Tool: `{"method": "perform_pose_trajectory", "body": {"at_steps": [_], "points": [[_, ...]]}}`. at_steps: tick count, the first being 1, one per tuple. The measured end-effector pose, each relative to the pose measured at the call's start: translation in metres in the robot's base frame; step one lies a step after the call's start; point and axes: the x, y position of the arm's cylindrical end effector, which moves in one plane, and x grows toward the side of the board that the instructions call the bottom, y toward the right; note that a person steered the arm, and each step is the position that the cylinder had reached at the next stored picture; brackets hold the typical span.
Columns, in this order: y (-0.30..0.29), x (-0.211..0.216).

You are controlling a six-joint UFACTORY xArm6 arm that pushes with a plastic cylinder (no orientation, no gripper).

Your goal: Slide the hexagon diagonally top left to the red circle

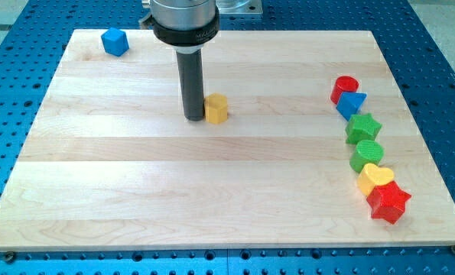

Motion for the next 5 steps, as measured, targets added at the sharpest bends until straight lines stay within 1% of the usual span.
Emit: {"method": "perform_pose_trajectory", "body": {"at_steps": [1, 2, 3, 4, 5], "points": [[-0.048, 0.02], [0.032, 0.02], [0.046, -0.04], [0.055, -0.044], [0.086, -0.054]]}}
